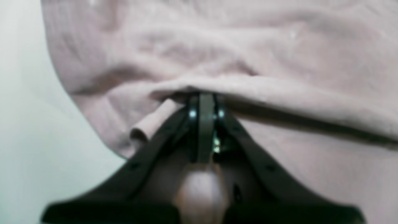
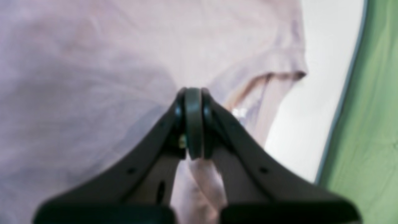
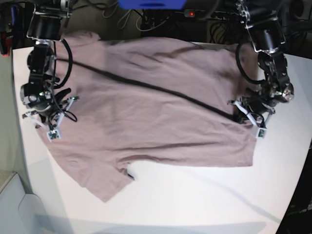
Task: Layout the t-shirt on the table in an organized manner, then fold the t-shirt properly
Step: 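Move the right gripper to the shirt's shoulder and grasp it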
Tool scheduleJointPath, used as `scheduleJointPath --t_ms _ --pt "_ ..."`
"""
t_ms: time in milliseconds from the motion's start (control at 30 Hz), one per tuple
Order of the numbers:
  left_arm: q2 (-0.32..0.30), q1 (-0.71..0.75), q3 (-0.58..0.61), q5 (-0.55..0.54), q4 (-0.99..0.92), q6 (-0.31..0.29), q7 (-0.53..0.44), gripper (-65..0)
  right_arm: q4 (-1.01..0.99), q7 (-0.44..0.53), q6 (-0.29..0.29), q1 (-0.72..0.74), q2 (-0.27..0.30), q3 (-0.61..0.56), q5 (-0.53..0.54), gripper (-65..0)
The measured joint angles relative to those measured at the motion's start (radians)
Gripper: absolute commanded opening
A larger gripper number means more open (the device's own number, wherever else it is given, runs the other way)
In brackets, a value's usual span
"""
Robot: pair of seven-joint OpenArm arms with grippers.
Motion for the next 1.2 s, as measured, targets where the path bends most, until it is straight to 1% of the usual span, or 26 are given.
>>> scheduleJointPath --t_ms 67,133,200,267,333,400,467,500,567,633,700,800,867,900,967,1033,1100,1200 --pt "-0.01 -0.024 0.012 0.0 -0.031 -0.001 -0.015 -64.9 0.002 0.018 0.0 -0.012 -0.001 0.0 0.003 -65.0" --pt "-0.019 -0.067 0.027 0.014 -0.075 -0.001 -0.014 -64.9 -0.001 0.012 0.001 -0.037 -0.005 -0.002 0.007 -65.0" --pt "-0.017 -0.102 0.031 0.033 -0.094 0.005 0.0 -64.9 -0.029 0.014 0.0 -0.048 -0.004 0.0 0.002 -65.0" --pt "-0.016 -0.105 0.031 0.035 -0.087 0.005 0.01 -64.9 -0.059 0.021 0.0 -0.031 -0.003 0.0 0.003 -65.0" --pt "-0.015 -0.099 0.031 0.037 -0.058 0.005 0.042 -64.9 -0.111 0.069 0.0 -0.004 0.003 0.0 0.003 -65.0" --pt "-0.013 -0.086 0.032 0.06 0.0 0.01 0.11 -64.9 -0.182 0.146 -0.002 0.028 0.01 0.002 0.004 -65.0" --pt "-0.013 -0.049 0.03 0.064 0.065 0.013 0.134 -64.9 -0.25 0.207 -0.008 0.065 0.015 0.006 0.016 -65.0" --pt "-0.012 -0.021 0.031 0.066 0.109 0.016 0.157 -64.9 -0.292 0.235 -0.006 0.088 0.027 0.005 0.026 -65.0" --pt "-0.013 0.038 0.03 0.067 0.207 0.013 0.179 -64.9 -0.379 0.277 -0.004 0.139 0.048 0.005 0.041 -65.0" --pt "-0.013 0.089 0.024 0.066 0.299 0.016 0.201 -64.9 -0.452 0.306 -0.004 0.192 0.057 0.006 0.034 -65.0" --pt "0.0 0.141 -0.02 0.052 0.391 0.009 0.206 -64.9 -0.494 0.317 -0.003 0.23 0.069 0.0 0.026 -65.0" --pt "0.02 0.204 -0.082 0.064 0.483 0.01 0.247 -64.9 -0.546 0.33 -0.003 0.275 0.077 0.001 0.025 -65.0" --pt "0.032 0.246 -0.106 0.066 0.51 0.01 0.25 -64.9 -0.581 0.334 -0.003 0.308 0.08 0.001 0.012 -65.0" --pt "0.039 0.263 -0.111 0.066 0.513 0.009 0.246 -64.9 -0.587 0.32 0.0 0.324 0.077 0.0 0.002 -65.0" --pt "0.055 0.29 -0.111 0.063 0.513 0.009 0.242 -64.9 -0.568 0.308 0.0 0.333 0.072 -0.002 -0.001 -65.0" --pt "0.061 0.302 -0.105 0.057 0.487 0.009 0.23 -64.9 -0.497 0.277 0.003 0.32 0.069 -0.003 -0.002 -65.0" --pt "0.069 0.303 -0.104 0.06 0.438 0.003 0.195 -64.9 -0.405 0.232 0.002 0.304 0.073 0.002 -0.004 -65.0" --pt "0.069 0.288 -0.11 0.025 0.348 -0.026 0.079 -64.9 -0.23 0.19 0.0 0.255 0.072 0.003 -0.001 -65.0"
